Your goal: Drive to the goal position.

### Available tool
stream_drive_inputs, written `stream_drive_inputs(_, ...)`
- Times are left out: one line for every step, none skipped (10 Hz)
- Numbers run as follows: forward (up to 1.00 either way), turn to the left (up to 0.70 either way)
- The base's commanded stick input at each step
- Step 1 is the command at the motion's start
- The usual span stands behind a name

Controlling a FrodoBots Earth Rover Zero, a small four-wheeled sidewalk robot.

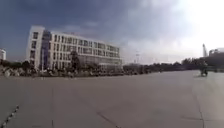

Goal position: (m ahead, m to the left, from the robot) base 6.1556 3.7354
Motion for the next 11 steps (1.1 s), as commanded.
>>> stream_drive_inputs(0.70,0.00)
stream_drive_inputs(0.70,0.00)
stream_drive_inputs(0.70,-0.11)
stream_drive_inputs(0.70,-0.26)
stream_drive_inputs(0.70,-0.28)
stream_drive_inputs(0.70,-0.30)
stream_drive_inputs(0.70,-0.31)
stream_drive_inputs(0.70,-0.22)
stream_drive_inputs(0.70,-0.08)
stream_drive_inputs(0.70,-0.06)
stream_drive_inputs(0.70,-0.04)
